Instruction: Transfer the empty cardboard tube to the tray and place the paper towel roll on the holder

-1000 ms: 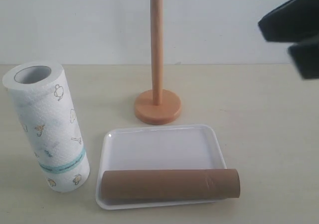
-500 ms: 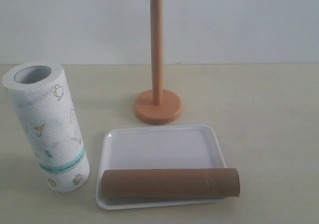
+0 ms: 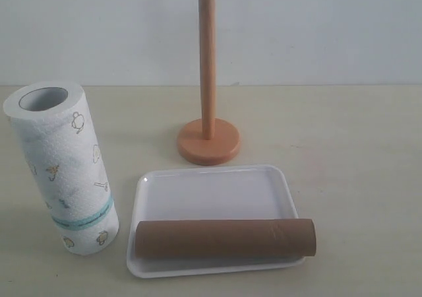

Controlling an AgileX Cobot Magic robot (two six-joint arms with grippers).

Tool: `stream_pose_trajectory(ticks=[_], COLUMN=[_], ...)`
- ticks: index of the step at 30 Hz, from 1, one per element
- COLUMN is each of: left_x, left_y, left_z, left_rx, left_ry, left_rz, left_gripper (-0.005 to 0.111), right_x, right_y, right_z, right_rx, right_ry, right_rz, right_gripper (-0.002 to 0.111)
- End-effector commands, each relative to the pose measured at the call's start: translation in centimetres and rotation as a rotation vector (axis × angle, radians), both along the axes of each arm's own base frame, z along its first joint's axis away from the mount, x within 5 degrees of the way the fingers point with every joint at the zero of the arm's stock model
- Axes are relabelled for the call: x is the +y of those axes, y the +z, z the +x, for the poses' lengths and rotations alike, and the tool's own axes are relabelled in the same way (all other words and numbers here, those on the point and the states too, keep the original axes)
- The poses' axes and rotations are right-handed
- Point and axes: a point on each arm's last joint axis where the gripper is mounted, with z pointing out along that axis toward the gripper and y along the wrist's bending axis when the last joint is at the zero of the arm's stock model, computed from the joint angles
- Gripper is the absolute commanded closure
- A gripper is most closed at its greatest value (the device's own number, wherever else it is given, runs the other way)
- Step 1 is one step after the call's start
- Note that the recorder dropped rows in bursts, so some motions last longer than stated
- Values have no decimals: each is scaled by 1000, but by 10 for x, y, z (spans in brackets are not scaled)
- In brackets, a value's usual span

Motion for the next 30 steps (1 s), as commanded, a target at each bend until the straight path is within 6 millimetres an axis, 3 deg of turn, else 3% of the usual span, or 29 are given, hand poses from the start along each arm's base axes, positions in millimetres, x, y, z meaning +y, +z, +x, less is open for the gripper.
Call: stream_pose_trajectory(ticks=[1,11,22,30], left_x=[0,0,0,0], left_y=[-1,-1,-1,-1], left_z=[0,0,0,0], left_rx=[-3,-3,-3,-3], left_ry=[1,1,1,1], left_rz=[-10,-10,-10,-10], left_gripper=[103,103,103,103], right_x=[0,0,1,9], right_y=[-4,-15,-14,-14], right_z=[0,-2,-3,-3], right_rx=[3,121,115,106], right_ry=[2,16,23,180], right_rz=[-23,-64,-69,-129], right_gripper=[108,108,108,108])
